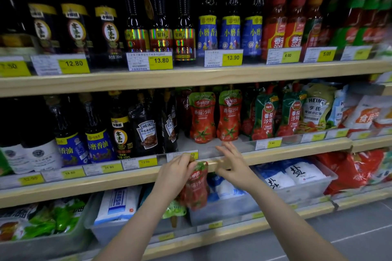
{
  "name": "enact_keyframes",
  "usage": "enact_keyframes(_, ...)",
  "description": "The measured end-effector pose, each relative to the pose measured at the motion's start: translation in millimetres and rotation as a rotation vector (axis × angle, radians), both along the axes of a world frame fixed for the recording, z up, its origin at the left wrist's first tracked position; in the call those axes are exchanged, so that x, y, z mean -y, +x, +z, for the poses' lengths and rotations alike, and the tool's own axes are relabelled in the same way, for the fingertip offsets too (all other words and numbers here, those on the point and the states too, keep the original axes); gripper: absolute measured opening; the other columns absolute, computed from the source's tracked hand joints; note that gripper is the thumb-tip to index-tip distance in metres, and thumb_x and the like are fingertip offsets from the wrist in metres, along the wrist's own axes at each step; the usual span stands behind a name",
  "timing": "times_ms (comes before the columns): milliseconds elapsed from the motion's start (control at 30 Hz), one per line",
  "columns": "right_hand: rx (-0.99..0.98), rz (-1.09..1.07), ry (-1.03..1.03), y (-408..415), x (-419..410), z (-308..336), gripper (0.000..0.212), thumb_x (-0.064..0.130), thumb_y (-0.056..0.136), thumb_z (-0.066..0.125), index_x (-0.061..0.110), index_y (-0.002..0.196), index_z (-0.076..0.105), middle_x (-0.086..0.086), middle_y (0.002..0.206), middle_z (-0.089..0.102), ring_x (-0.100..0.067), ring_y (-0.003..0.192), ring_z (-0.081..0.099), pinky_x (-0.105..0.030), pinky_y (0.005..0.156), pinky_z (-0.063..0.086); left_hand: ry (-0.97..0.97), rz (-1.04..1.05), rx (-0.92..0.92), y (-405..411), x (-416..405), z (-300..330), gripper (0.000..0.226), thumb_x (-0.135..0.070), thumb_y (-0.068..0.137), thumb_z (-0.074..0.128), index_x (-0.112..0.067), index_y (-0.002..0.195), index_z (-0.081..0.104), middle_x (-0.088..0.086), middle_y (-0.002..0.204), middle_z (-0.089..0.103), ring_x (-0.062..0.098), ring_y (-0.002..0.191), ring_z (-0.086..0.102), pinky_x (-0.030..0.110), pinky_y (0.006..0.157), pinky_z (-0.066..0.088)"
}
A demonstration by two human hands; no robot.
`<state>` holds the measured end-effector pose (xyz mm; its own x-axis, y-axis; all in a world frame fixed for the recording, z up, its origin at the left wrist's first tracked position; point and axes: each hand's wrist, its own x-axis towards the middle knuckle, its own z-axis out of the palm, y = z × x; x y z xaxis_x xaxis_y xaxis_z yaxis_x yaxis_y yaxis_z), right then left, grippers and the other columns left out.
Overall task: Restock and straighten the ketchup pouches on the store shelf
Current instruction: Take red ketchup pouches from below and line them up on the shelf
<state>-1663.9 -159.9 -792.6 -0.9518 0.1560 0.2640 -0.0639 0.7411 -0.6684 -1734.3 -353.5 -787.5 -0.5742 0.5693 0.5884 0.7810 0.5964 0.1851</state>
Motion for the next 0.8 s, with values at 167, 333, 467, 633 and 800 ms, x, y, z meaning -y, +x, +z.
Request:
enact_keyframes(167,0.056,0.210,-0.514,14,21,12,0.034,0.015,0.084,0.066,0.013,0.117,0.061,-0.007,0.117,0.065,-0.015,0.107,0.060,-0.032,0.095,0.048,0.120,-0.137,0.084,1,-15,20,0.025,-0.036,0.096,0.043,-0.012,0.093,0.049,0.005,0.075,0.060,0.026,0.072,0.058,0.032,0.054,0.027)
enact_keyframes(333,-0.008,0.049,-0.752,12,21,17,0.019,0.010,0.087,0.059,0.001,0.101,0.067,-0.014,0.094,0.071,-0.021,0.084,0.066,-0.035,0.077,0.054,0.462,-0.240,0.476,4,-17,24,0.026,-0.041,0.080,0.065,-0.035,0.099,0.049,-0.019,0.090,0.060,-0.002,0.083,0.058,0.012,0.064,0.041)
enact_keyframes(467,-0.059,0.006,-0.851,16,14,25,0.010,0.013,0.087,0.060,0.012,0.090,0.070,0.001,0.080,0.075,-0.012,0.074,0.070,-0.021,0.061,0.055,0.261,-0.263,0.886,15,-6,-22,0.063,-0.049,0.050,0.083,-0.044,0.104,0.050,-0.022,0.104,0.063,-0.008,0.091,0.061,0.019,0.076,0.051)
enact_keyframes(633,-0.091,0.005,-0.846,17,19,39,0.012,0.014,0.088,0.058,0.014,0.097,0.067,0.006,0.081,0.075,-0.006,0.076,0.069,-0.019,0.064,0.056,0.270,-0.190,0.889,21,-17,-48,0.045,-0.039,0.051,0.086,-0.036,0.087,0.061,-0.017,0.084,0.070,-0.005,0.078,0.065,0.017,0.068,0.051)
enact_keyframes(800,-0.014,-0.111,-0.569,23,35,20,0.058,0.018,0.065,0.082,0.019,0.113,0.050,0.005,0.103,0.063,-0.007,0.093,0.062,-0.026,0.079,0.053,0.346,-0.181,0.789,27,-33,-41,0.032,-0.031,0.053,0.081,-0.038,0.075,0.060,-0.017,0.064,0.068,-0.001,0.057,0.063,0.013,0.050,0.046)
